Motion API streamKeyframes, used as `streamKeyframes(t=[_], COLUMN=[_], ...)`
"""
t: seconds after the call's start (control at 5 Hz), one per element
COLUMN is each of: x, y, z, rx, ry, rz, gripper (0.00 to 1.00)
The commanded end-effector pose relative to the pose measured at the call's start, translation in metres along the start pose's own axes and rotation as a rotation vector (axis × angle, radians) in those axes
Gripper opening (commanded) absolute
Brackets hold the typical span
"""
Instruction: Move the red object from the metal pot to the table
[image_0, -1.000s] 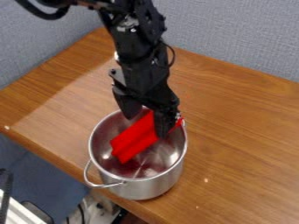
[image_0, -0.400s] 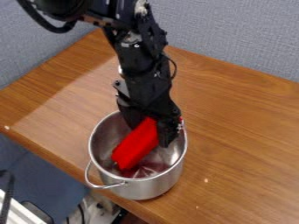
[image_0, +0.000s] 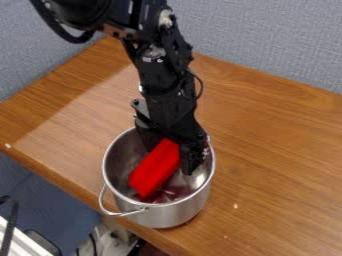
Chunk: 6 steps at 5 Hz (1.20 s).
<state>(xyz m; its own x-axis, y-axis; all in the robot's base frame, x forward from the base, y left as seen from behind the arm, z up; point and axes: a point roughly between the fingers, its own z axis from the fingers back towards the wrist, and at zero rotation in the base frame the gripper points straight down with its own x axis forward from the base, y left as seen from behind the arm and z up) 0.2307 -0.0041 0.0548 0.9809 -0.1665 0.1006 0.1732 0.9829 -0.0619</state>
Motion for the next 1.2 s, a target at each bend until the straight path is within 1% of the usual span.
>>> streamKeyframes(t=[0.0,0.4,0.6,1.0], x=[0.006,0.008,0.008,0.009], y=[0.002,0.005,0.006,0.007], z=[0.000,-0.008,-0.009,0.004], rx=[0.008,0.000,-0.005,-0.005], ry=[-0.014,-0.004,-0.003,-0.005], rz=[0.001,0.007,0.011,0.030], gripper=[1.00,1.00,0.00,0.00])
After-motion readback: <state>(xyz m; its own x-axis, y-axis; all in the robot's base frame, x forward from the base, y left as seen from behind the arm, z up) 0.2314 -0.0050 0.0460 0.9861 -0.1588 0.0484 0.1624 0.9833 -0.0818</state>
